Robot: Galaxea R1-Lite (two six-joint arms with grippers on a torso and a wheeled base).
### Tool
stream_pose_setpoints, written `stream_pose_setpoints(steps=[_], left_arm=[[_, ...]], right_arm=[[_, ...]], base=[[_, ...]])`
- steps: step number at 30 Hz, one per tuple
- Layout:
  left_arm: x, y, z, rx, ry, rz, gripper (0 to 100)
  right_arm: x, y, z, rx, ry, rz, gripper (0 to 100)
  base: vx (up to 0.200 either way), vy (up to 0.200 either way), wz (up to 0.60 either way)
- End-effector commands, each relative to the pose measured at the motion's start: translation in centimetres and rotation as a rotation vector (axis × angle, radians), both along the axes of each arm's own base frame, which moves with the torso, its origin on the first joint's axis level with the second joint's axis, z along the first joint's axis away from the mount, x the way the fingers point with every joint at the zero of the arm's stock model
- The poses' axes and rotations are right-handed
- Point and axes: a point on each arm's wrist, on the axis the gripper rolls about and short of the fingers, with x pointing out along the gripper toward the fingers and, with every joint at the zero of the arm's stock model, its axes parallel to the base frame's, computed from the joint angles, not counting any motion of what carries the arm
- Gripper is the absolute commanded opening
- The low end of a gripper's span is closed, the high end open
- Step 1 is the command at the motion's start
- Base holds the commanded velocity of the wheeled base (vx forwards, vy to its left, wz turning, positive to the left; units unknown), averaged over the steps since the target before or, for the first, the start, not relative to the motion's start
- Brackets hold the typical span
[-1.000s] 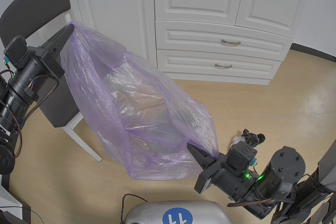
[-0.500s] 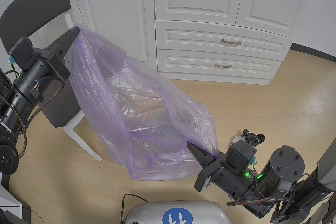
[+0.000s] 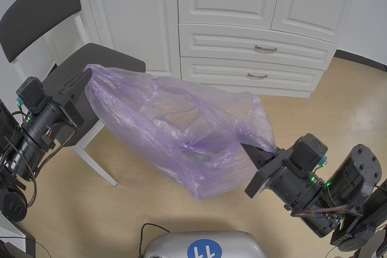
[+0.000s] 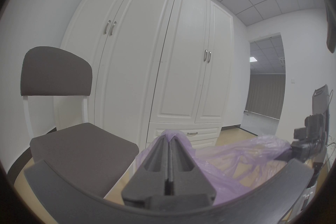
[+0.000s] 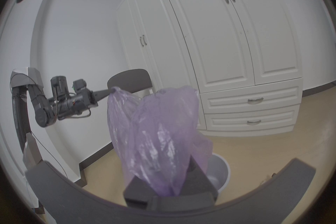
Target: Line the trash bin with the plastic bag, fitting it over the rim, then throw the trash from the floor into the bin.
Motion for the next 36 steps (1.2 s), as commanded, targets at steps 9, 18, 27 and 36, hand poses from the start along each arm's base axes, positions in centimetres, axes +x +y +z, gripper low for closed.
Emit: stream_pose_setpoints(steps=[9, 18, 27, 36], left_arm=[[1.7, -1.9, -5.5, 0.026, 0.161, -0.052, 0], [3.1, -3.0, -10.0, 0.051, 0.357, -0.011, 0], [6.4, -3.6, -11.3, 0.006, 0.388, -0.004, 0], [9.8, -3.3, -10.0, -0.022, 0.292, -0.007, 0]], right_arm=[[2.7, -2.6, 3.0, 0.088, -0.096, -0.141, 0], [9.1, -6.4, 4.4, 0.074, -0.059, -0.429, 0], [13.0, -7.6, 1.4, -0.036, 0.027, -0.610, 0], [11.6, -8.2, -1.4, -0.230, 0.083, -0.611, 0]], base=[[0.000, 0.000, 0.00], [0.000, 0.000, 0.00], [0.000, 0.000, 0.00], [0.000, 0.000, 0.00]])
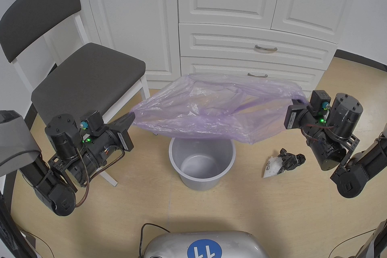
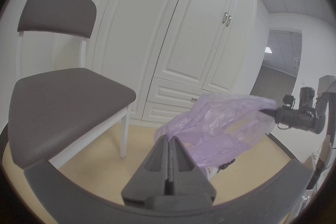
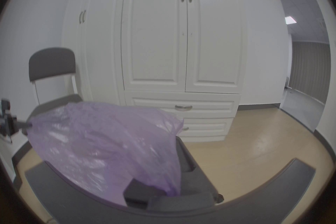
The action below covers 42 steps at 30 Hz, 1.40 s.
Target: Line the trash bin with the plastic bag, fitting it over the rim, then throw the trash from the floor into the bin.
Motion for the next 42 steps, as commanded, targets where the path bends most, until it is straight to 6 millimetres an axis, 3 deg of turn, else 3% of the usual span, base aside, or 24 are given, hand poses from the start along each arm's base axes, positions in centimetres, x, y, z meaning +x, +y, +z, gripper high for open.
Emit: stream_pose_setpoints(steps=[1, 5, 9, 12, 18, 24, 27, 32, 35, 42], left_arm=[[2.1, 0.4, -0.2, -0.004, -0.021, 0.006, 0], [3.8, 2.0, 0.9, -0.014, -0.080, -0.013, 0], [4.1, 3.5, 1.1, -0.011, -0.089, 0.009, 0], [3.8, 4.0, 1.3, -0.010, -0.090, 0.025, 0], [1.6, 4.5, 2.8, -0.001, -0.121, 0.026, 0], [1.3, 4.5, 3.1, -0.002, -0.128, 0.025, 0], [1.5, 4.1, 3.2, -0.005, -0.136, 0.012, 0], [1.7, 1.4, 4.7, -0.029, -0.200, -0.059, 0], [1.7, 0.8, 4.8, -0.028, -0.210, -0.078, 0], [1.8, -0.6, 5.1, -0.037, -0.229, -0.122, 0]], right_arm=[[-0.3, -0.3, -1.6, -0.063, 0.060, -0.005, 0], [-0.8, -1.3, -2.4, -0.151, 0.094, -0.033, 0], [-0.7, -1.6, -2.3, -0.174, 0.090, -0.055, 0], [-0.8, -1.8, -2.1, -0.170, 0.086, -0.084, 0], [-1.8, -2.4, -0.9, -0.187, 0.063, -0.127, 0], [-2.0, -2.5, -1.3, -0.198, 0.079, -0.125, 0], [-2.1, -1.8, -1.2, -0.186, 0.063, -0.081, 0], [-4.2, 1.4, 0.1, -0.116, -0.069, 0.057, 0], [-4.8, 2.2, 0.4, -0.092, -0.110, 0.092, 0], [-3.5, 6.1, -1.0, 0.001, -0.094, 0.183, 0]], base=[[0.000, 0.000, 0.00], [0.000, 0.000, 0.00], [0.000, 0.000, 0.00], [0.000, 0.000, 0.00], [0.000, 0.000, 0.00], [0.000, 0.000, 0.00], [0.000, 0.000, 0.00], [0.000, 0.000, 0.00], [0.000, 0.000, 0.00], [0.000, 0.000, 0.00]])
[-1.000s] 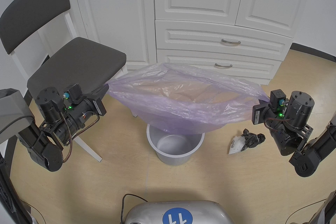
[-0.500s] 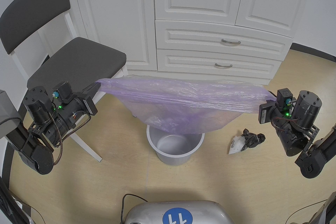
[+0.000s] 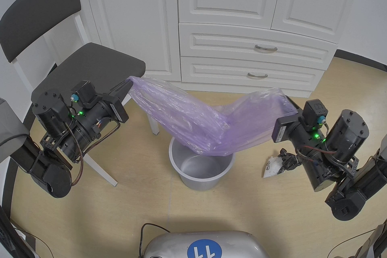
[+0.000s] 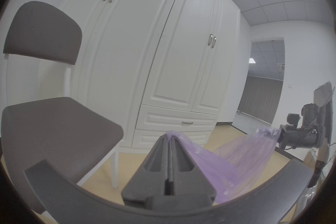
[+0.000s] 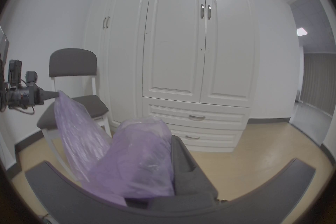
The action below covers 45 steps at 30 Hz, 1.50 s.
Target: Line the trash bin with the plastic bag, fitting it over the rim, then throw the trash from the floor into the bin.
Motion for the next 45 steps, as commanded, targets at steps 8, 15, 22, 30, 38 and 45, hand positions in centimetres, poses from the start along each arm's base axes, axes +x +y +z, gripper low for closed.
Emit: stream_pose_setpoints(steps=[8, 15, 22, 30, 38, 45], left_arm=[[-1.9, -6.6, 0.0, -0.029, 0.000, -0.128, 0], [-0.2, -9.1, -0.8, -0.045, -0.004, -0.130, 0], [3.5, -11.0, -5.9, -0.025, 0.087, -0.089, 0], [5.0, -11.9, -7.6, -0.041, 0.102, -0.010, 0], [5.5, -11.6, -8.6, -0.026, 0.124, 0.007, 0], [5.0, -11.7, -8.5, -0.021, 0.131, 0.006, 0]], right_arm=[[1.2, 6.7, -1.9, 0.205, 0.027, 0.176, 0], [2.2, 7.1, -3.2, 0.210, 0.054, 0.169, 0], [5.1, 7.6, -5.5, 0.213, 0.074, 0.130, 0], [7.0, 7.8, -6.9, 0.238, 0.079, 0.106, 0], [9.1, 8.2, -8.7, 0.278, 0.086, 0.088, 0], [9.7, 8.2, -9.1, 0.293, 0.084, 0.081, 0]], base=[[0.000, 0.000, 0.00], [0.000, 0.000, 0.00], [0.000, 0.000, 0.00], [0.000, 0.000, 0.00], [0.000, 0.000, 0.00], [0.000, 0.000, 0.00]])
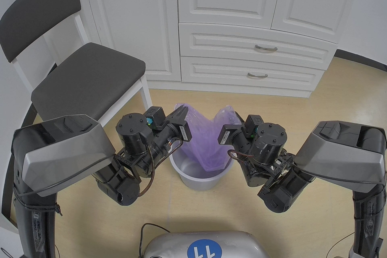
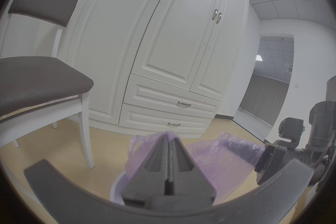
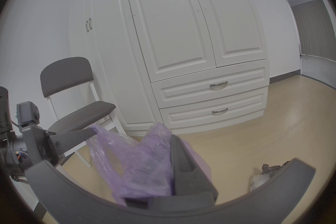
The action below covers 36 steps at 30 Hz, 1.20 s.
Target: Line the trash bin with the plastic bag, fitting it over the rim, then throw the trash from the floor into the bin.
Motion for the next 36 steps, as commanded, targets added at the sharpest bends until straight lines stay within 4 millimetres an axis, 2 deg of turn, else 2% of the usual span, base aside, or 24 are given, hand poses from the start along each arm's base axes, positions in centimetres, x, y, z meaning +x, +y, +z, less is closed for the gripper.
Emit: stream_pose_setpoints(steps=[1, 7, 11, 19, 23, 29, 33, 36], left_arm=[[-0.5, 0.0, 0.0, 0.005, 0.009, 0.001, 0], [-1.9, 0.5, 0.9, 0.012, 0.016, -0.008, 0], [-2.8, 0.1, 0.2, 0.035, 0.050, -0.026, 0], [-2.8, -0.2, -0.3, 0.052, 0.074, -0.035, 0], [-0.4, -0.9, -3.2, 0.050, 0.093, -0.015, 0], [2.5, -0.8, -6.4, 0.007, 0.132, 0.042, 0], [4.0, -0.9, -8.5, -0.034, 0.165, 0.053, 0], [4.0, -1.1, -9.1, -0.052, 0.187, 0.048, 0]], right_arm=[[0.3, 0.1, -0.7, 0.007, -0.001, -0.002, 0], [-0.1, 0.3, -0.9, 0.001, 0.007, 0.007, 0], [0.4, 0.2, -1.8, -0.001, 0.043, 0.001, 0], [0.6, 0.5, -2.7, 0.017, 0.106, 0.009, 0], [3.1, -1.2, -4.1, 0.013, 0.112, -0.019, 0], [7.5, -3.2, -9.1, 0.014, 0.171, -0.102, 0], [8.6, -3.5, -10.1, 0.088, 0.236, -0.103, 0], [8.5, -3.3, -10.3, 0.145, 0.276, -0.053, 0]], base=[[0.000, 0.000, 0.00], [0.000, 0.000, 0.00], [0.000, 0.000, 0.00], [0.000, 0.000, 0.00], [0.000, 0.000, 0.00], [0.000, 0.000, 0.00], [0.000, 0.000, 0.00], [0.000, 0.000, 0.00]])
